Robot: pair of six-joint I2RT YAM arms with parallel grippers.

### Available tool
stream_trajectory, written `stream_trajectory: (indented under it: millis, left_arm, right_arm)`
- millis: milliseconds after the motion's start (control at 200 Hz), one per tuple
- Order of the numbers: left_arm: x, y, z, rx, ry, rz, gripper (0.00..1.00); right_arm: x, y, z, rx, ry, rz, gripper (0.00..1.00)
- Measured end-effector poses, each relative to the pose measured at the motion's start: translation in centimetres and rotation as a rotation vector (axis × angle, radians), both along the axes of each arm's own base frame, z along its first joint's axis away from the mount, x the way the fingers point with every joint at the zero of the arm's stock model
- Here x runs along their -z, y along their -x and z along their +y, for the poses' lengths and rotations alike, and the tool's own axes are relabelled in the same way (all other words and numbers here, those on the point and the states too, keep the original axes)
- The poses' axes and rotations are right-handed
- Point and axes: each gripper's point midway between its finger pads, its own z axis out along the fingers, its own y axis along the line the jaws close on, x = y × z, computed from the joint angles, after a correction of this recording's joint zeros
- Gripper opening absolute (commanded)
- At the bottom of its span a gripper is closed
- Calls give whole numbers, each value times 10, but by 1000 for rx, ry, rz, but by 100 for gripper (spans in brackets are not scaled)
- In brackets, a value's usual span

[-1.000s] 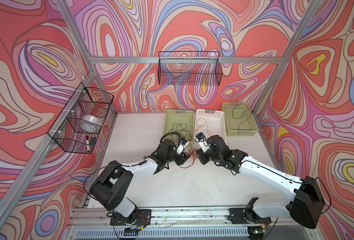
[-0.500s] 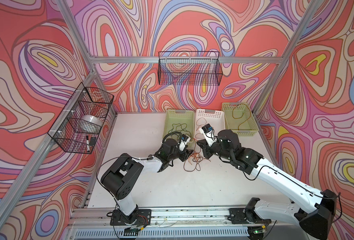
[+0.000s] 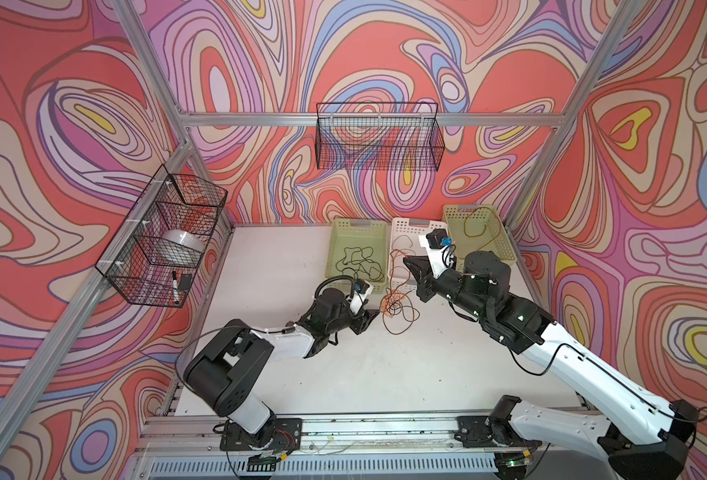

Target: Untangle the cables

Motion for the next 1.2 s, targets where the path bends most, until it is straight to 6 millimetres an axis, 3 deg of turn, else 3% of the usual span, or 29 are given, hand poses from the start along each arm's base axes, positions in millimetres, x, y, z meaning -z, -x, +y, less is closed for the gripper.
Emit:
stream_trajectory:
  millis: [160,315,426,541,596,711,761,841,946,1067,1197]
  left_arm:
    - [-71,4,6,4,48,-180,63]
    - [-125,-5,-7,32,76,-301,65]
    - [-141,-19,-18,36,88,-332,65]
    - [-135,-36,-27,22,75,-318,64]
    - [-134,-41,-30,17,71,-316,54]
    - [-143,-43,-37,37,72,-328,10]
    - [-152,-40,-42,55,73,-347,0]
    - [-164,-30,-50,90,68,-366,0]
    - [-186,-12,-59,135,72,-373,0]
    - [-216,6,-63,156,104,-383,0]
    - [-235,9,-60,140,144,-363,0]
  right_arm:
    - [12,0,7,-34,33,19,0]
    - [28,5,14,-84,52,40,0]
    - [40,10,18,-125,62,61,0]
    - [52,16,21,-158,65,81,0]
    - [56,19,21,-167,63,84,0]
    - [62,23,17,-163,53,84,0]
    - [61,23,14,-149,42,79,0]
    - [62,19,8,-100,11,70,26]
    - [73,12,-2,-23,-29,70,43]
    - [93,2,-6,44,-68,94,51]
    - [106,-15,-4,112,-127,103,52]
